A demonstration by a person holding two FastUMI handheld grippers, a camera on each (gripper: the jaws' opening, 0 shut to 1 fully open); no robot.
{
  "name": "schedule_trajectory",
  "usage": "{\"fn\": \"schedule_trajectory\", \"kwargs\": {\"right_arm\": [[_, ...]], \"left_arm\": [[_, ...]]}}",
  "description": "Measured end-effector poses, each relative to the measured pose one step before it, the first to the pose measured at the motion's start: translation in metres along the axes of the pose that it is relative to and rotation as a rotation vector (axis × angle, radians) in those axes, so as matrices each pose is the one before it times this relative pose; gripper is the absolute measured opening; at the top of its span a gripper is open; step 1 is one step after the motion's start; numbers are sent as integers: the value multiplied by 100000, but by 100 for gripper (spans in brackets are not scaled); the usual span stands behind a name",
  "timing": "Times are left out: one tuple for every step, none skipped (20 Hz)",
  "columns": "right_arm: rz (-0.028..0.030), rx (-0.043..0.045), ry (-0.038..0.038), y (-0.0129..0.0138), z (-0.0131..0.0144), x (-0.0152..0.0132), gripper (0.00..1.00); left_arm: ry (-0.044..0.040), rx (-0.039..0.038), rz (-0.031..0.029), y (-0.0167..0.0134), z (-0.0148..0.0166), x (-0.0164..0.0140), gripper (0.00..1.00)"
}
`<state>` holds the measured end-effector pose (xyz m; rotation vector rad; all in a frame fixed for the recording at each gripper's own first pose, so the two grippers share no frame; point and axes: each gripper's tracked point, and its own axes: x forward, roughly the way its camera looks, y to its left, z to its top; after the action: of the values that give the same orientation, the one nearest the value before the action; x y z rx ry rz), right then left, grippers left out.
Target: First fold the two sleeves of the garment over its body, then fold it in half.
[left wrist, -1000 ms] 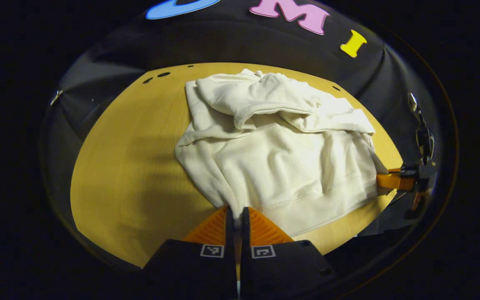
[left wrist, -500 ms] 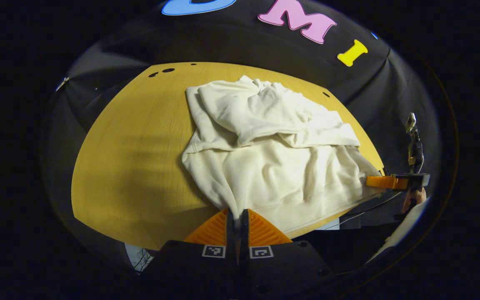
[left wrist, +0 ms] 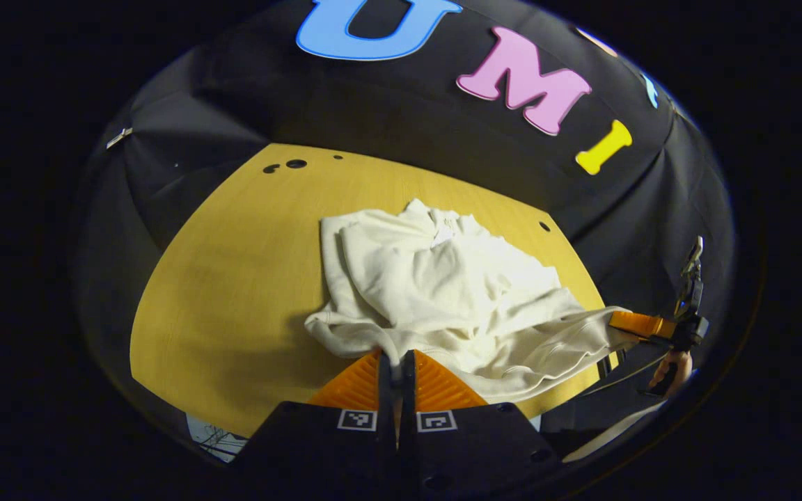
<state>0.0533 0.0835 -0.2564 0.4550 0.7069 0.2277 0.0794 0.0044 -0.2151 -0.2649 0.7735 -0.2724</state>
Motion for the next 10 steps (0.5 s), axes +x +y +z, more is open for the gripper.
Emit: {"fn": "schedule_trajectory", "kwargs": {"right_arm": [[322,1169,-1545,31,989,398,13],[447,1768,-1610,117,943,474,14],[423,1916,-1749,300,810,581,14],[-161,1186,-912,123,675,686,14],[-531,483,-1093,33,736,889,13],[-595,-28,-916,-65,560,823,14],[-989,-254,-738,-195,443,817,13],[-1229,-81,-504,-346,467,858,13],[-1067,224,-419,-155,436,851,14],[-1112,92,-437,-255,504,861,13]], "left_arm": [[-1373,-2243,587,140,1058,386,6],[-1649,-1200,740,78,1171,376,7],[-1528,-343,668,-37,839,392,7],[-1167,-77,748,-158,915,549,7],[-1224,-365,379,-316,1054,620,7],[-1351,-816,264,-329,1075,738,7],[-945,-1196,469,-271,868,905,6],[-711,-1431,536,-216,1058,1098,6],[-372,-940,446,-47,762,839,7],[-562,-860,758,52,743,895,6]]}}
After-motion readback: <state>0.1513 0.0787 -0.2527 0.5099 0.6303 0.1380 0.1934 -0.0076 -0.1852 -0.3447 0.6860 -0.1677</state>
